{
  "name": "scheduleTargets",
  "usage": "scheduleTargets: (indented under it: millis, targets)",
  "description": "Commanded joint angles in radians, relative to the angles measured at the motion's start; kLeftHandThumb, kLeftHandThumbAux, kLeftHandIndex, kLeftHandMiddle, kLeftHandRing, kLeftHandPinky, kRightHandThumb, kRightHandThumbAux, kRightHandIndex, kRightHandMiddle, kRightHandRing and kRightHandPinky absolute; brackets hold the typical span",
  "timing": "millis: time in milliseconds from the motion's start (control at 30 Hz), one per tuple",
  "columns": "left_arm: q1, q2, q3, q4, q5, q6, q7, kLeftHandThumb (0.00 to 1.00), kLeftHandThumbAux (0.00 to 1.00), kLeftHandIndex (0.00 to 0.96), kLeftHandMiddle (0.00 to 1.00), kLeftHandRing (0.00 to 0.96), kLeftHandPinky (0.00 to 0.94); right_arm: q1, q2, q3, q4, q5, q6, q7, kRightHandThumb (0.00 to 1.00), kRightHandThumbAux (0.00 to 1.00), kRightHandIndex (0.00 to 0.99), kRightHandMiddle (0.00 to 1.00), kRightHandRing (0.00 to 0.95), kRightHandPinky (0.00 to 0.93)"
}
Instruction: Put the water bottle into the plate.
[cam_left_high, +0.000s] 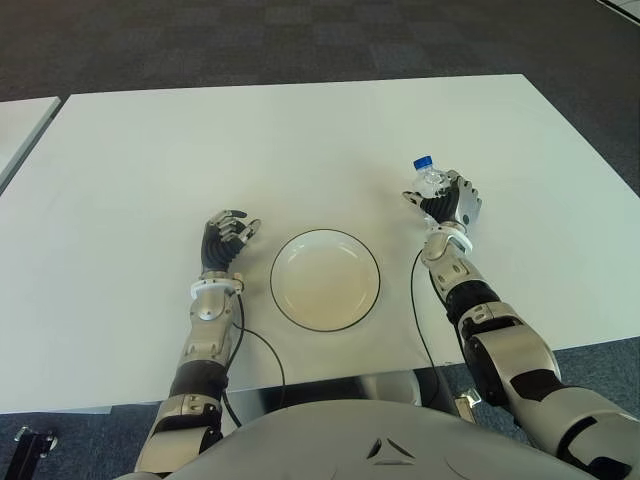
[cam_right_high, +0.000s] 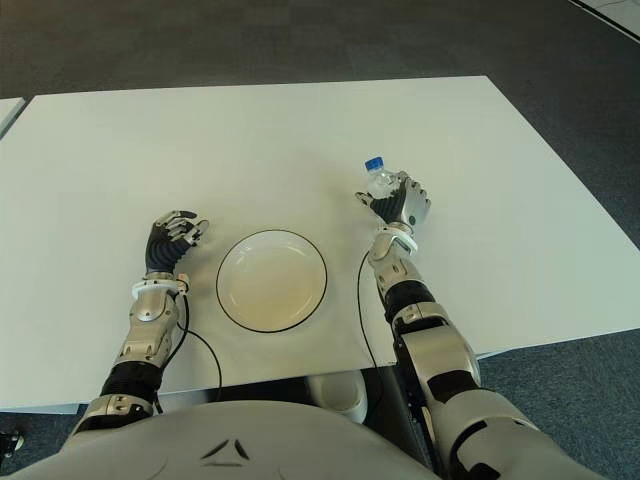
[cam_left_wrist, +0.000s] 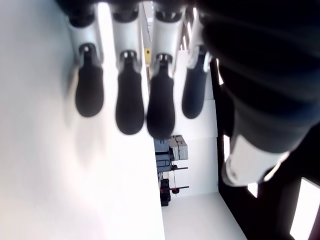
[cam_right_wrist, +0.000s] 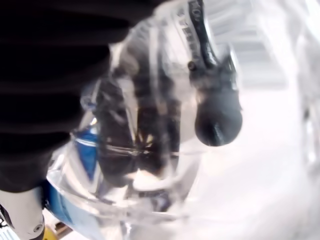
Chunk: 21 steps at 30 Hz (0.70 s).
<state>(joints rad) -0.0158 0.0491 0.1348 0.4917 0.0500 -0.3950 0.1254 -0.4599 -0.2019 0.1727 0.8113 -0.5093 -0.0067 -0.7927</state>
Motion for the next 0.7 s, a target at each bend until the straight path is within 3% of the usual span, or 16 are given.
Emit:
scheduleTargets:
  millis: [33,167,333,467,700]
  targets:
    - [0.013,0.002,-0.009,0.009,0.006,0.022,0.002,0.705,0.718,0.434,0.649,0.643,0.629,0.11,0.034,0.015,-0.361,-0.026,0.048,0.051,0.713,0.715,0.441,0.822,0.84,0.859]
    - [0.011,0.003,-0.007,0.012,0.004,0.023,0.001,0.705,0.718,0.434,0.649,0.643,0.629,0.165,0.049,0.027,-0.527,-0.037,0.048,0.092,0.711,0.717,0.441,0.839,0.854,0.867]
    - [0.01,0.001,-0.007,0.013,0.003,0.022,0.003,0.705,0.718,0.434,0.643,0.637,0.618,0.187,0.047,0.032,-0.59,-0.045,0.005,0.113,0.71,0.719,0.44,0.875,0.882,0.892]
    - [0.012,-0.002,-0.007,0.007,0.005,0.027,0.007,0.705,0.718,0.434,0.642,0.636,0.622,0.195,-0.012,0.063,-0.578,-0.031,-0.163,0.17,0.711,0.718,0.44,0.903,0.902,0.904]
    - [0.009,-0.005,-0.004,0.011,0.009,0.029,0.023,0.706,0.718,0.434,0.637,0.626,0.61,0.192,-0.057,0.108,-0.535,-0.03,-0.432,0.222,0.712,0.717,0.44,0.912,0.905,0.891]
